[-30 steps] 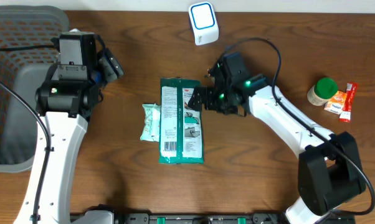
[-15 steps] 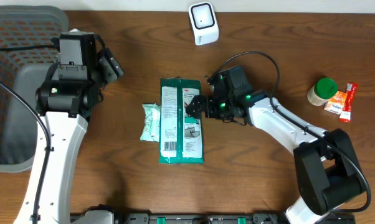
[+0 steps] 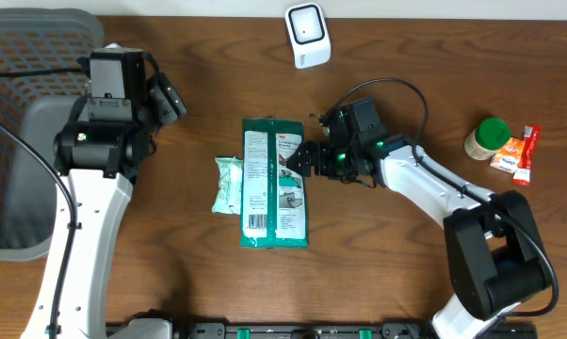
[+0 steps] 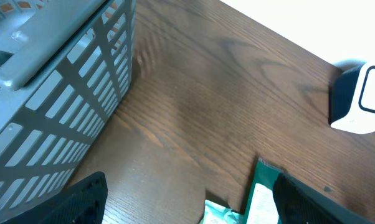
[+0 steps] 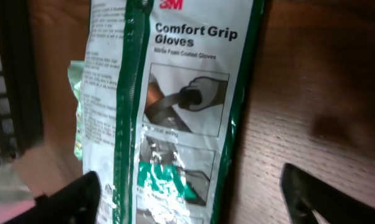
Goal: Scan the item barcode
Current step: 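Move the right gripper left onto the green gloves pack and grasp it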
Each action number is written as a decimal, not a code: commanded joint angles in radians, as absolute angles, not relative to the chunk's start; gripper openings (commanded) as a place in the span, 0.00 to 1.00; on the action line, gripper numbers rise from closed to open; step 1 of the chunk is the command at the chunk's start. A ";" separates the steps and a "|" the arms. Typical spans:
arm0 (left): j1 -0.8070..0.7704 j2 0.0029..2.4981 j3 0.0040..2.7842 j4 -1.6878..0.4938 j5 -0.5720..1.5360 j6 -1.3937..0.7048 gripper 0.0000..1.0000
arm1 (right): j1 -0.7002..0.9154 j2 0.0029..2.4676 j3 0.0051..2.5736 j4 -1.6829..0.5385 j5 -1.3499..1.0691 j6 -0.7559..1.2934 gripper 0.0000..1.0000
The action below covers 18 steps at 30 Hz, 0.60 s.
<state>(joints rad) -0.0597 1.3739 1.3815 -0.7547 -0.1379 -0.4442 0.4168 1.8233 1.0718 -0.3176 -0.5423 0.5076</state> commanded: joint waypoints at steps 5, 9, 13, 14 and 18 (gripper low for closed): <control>-0.056 1.375 1.393 -0.755 -0.154 -0.438 0.85 | 0.421 1.835 0.964 -0.164 -0.619 0.589 0.78; -0.056 1.375 1.393 -0.755 -0.154 -0.438 0.85 | 0.421 1.835 0.870 -0.010 -0.659 0.651 0.76; -0.056 1.375 1.393 -0.755 -0.154 -0.438 0.85 | 0.424 1.835 0.821 0.099 -0.731 0.662 0.75; -0.056 1.375 1.393 -0.755 -0.154 -0.438 0.85 | 0.426 1.835 0.815 0.117 -0.746 0.662 0.74; -0.056 1.375 1.393 -0.755 -0.154 -0.438 0.85 | 0.435 1.835 0.810 0.132 -0.771 0.663 0.73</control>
<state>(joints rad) -0.0597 1.3739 1.3815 -0.7547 -0.1379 -0.4442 0.4225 1.8259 0.8192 0.1242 -0.7082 0.6453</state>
